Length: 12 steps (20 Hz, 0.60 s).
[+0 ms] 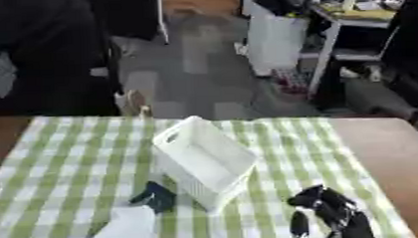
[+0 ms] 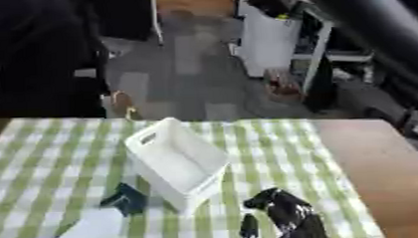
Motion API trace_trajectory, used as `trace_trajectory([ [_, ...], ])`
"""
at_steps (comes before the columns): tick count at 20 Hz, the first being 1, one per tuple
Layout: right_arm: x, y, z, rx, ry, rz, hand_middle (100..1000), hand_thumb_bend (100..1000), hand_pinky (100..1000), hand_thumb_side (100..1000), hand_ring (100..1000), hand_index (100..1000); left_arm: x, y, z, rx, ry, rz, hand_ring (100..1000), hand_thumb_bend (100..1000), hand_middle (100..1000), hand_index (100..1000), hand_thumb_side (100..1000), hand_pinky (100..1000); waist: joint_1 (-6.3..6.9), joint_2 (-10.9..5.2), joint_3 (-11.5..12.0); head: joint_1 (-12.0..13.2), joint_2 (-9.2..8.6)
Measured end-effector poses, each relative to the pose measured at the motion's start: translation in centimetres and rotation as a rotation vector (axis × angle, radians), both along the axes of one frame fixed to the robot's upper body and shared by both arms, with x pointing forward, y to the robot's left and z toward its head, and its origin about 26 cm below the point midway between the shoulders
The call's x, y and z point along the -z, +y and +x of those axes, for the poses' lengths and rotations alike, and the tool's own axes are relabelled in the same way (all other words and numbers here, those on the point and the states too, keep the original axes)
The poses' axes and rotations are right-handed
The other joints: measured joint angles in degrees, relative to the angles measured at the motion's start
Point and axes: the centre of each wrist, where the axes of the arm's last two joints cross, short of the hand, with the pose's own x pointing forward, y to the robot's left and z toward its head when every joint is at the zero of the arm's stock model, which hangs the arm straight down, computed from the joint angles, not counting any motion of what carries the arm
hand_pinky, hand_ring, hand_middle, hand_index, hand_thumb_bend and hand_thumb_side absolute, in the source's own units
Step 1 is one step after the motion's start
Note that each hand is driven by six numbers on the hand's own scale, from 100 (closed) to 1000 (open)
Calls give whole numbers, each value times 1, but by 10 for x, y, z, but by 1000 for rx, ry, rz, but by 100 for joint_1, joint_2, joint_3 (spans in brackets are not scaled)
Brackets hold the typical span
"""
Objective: Pick up objects on the table and place them in the box.
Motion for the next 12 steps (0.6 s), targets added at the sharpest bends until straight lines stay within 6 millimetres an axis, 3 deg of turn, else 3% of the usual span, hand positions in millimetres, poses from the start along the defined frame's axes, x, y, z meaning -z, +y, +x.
trace_trajectory([
  [12, 0, 0, 0, 0, 0, 0, 533, 100, 305, 1000, 456, 613, 0, 0, 0, 1, 2, 3, 573, 198, 860, 898, 1000, 533, 0, 0, 0, -197, -3],
])
